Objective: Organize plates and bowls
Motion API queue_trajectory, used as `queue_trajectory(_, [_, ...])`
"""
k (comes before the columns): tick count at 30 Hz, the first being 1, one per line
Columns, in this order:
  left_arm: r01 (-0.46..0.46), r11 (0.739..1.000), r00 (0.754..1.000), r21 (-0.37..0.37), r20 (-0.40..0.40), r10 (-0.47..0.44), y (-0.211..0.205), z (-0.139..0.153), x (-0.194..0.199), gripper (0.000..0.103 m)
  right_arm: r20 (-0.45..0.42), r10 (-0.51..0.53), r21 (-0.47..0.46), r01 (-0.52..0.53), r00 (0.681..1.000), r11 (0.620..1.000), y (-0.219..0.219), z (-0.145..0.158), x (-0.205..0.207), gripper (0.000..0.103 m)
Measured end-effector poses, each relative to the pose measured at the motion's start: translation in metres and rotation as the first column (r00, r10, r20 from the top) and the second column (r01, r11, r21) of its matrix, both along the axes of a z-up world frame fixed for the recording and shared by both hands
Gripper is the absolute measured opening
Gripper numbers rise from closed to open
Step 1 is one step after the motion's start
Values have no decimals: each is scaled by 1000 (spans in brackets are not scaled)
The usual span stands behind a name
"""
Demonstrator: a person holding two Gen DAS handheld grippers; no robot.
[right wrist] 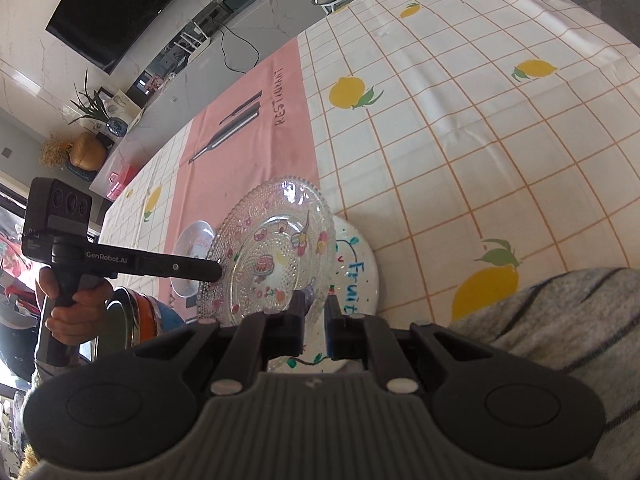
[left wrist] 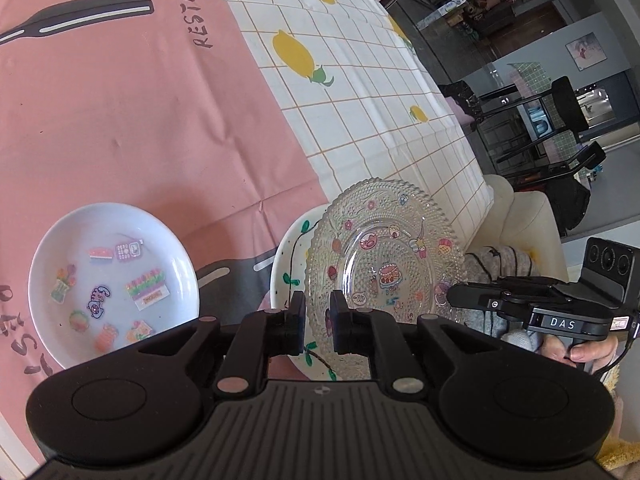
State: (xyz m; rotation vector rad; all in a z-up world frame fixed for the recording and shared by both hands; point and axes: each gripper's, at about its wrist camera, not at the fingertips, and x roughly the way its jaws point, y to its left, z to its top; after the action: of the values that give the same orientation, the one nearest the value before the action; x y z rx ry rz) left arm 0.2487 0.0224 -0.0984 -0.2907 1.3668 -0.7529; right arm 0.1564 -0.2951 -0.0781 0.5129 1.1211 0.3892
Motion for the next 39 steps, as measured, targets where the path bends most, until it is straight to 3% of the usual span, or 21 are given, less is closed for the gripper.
queue_trajectory(8, [9,996,1000,87,-11,-9,-9,-7,-3,15,-33,65,-112,-69,997,991,16,-8,3,9])
queue_trajectory(19, [8,991,1000,132,13,-10,-18,-3,-6,15,-109,127,-228,-149,986,962,33,-11,10,14])
queue_trajectory(39, [-14,992,1000,123,19,12,-18,-2,-5,15,-164,107,-295,-152,981,943,43,-20,19,17])
